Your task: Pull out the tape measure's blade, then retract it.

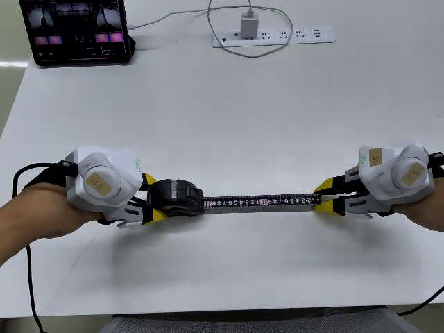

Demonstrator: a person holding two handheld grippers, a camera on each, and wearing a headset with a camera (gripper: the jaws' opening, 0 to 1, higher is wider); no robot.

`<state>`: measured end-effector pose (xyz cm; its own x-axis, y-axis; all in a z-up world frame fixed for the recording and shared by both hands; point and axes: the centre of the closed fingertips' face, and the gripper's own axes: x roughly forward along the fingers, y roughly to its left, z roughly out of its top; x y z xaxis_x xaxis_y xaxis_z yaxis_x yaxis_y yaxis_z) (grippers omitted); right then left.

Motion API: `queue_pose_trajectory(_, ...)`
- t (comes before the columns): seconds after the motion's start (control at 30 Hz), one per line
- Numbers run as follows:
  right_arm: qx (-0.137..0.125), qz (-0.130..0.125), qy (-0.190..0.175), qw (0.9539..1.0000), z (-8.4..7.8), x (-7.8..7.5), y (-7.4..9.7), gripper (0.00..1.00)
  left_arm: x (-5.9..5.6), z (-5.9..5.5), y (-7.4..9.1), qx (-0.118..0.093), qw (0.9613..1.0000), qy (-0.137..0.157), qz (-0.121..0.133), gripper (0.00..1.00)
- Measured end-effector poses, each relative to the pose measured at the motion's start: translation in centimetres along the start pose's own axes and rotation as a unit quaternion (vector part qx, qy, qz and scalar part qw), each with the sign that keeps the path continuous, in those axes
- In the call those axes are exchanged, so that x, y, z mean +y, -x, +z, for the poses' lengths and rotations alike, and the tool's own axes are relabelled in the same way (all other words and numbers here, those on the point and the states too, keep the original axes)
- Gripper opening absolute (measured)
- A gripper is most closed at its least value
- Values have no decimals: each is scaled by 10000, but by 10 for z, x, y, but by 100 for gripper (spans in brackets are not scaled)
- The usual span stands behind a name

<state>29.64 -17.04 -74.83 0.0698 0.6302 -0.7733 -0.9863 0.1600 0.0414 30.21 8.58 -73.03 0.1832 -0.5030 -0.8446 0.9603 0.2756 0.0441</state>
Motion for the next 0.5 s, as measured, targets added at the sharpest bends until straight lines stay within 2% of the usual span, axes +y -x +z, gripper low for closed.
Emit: queue_pose_trajectory(0.5, 189, -60, -59, 9998, -22, -3, 20, 10, 0, 0, 0, -5, 10000, -5, 14, 26)
